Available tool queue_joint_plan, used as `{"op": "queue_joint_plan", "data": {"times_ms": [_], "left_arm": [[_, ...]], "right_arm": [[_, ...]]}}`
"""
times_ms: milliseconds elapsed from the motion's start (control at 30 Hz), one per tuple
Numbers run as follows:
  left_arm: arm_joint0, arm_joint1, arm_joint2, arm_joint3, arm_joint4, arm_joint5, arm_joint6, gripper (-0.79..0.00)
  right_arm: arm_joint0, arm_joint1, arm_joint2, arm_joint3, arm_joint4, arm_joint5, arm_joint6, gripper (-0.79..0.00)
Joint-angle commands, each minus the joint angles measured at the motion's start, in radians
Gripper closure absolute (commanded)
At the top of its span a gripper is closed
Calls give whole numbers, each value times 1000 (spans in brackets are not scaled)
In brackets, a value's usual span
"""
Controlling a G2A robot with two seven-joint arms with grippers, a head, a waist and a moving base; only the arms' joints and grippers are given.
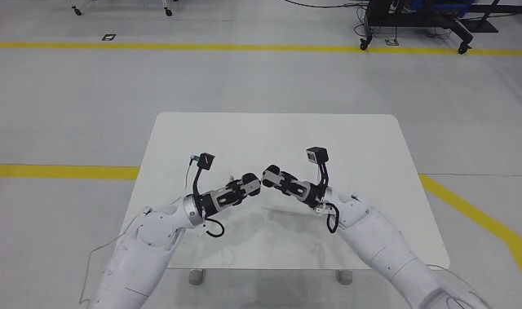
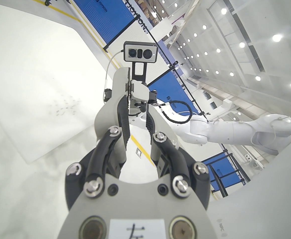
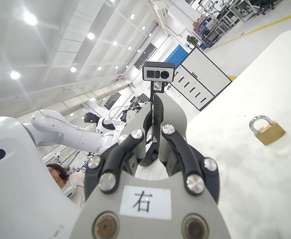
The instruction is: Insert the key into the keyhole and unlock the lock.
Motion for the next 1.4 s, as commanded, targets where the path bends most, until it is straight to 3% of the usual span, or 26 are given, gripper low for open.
{"op": "queue_joint_plan", "data": {"times_ms": [0, 300, 433, 500, 567, 933, 967, 1000, 1033, 1067, 1100, 1367], "left_arm": [[0, 0, 5, -4, 10, 19, 11, -15], [0, 2, 13, -9, 22, 40, 29, -3], [-1, 4, 15, -7, 18, 35, 29, -68], [-2, 5, 15, -7, 21, 35, 29, -58], [-1, 6, 15, -7, 26, 38, 34, 0], [1, 10, 19, -16, 80, 35, 63, 0], [2, 10, 20, -17, 83, 36, 66, 0], [2, 11, 20, -18, 89, 34, 67, 0], [3, 11, 21, -18, 92, 34, 69, 0], [3, 11, 21, -19, 93, 33, 71, 0], [4, 12, 21, -20, 96, 33, 73, 0], [4, 15, 19, -24, 117, 25, 85, 0]], "right_arm": [[-1, -2, 4, 5, -3, 0, 7, 0], [-4, -14, 14, 17, -4, 0, 37, 0], [-3, -19, 16, 24, -1, 0, 51, 0], [-2, -21, 17, 28, 1, 0, 57, 0], [-2, -24, 18, 30, 4, 0, 64, 0], [-4, -33, 34, 37, 15, 0, 97, -22], [-4, -34, 35, 38, 16, 0, 99, -49], [-4, -34, 37, 38, 17, 0, 100, -135], [-5, -35, 39, 39, 17, 0, 101, -292], [-6, -36, 41, 39, 16, 0, 103, -582], [-7, -36, 43, 38, 18, 0, 105, -785], [-12, -39, 56, 35, 47, 0, 104, -785]]}}
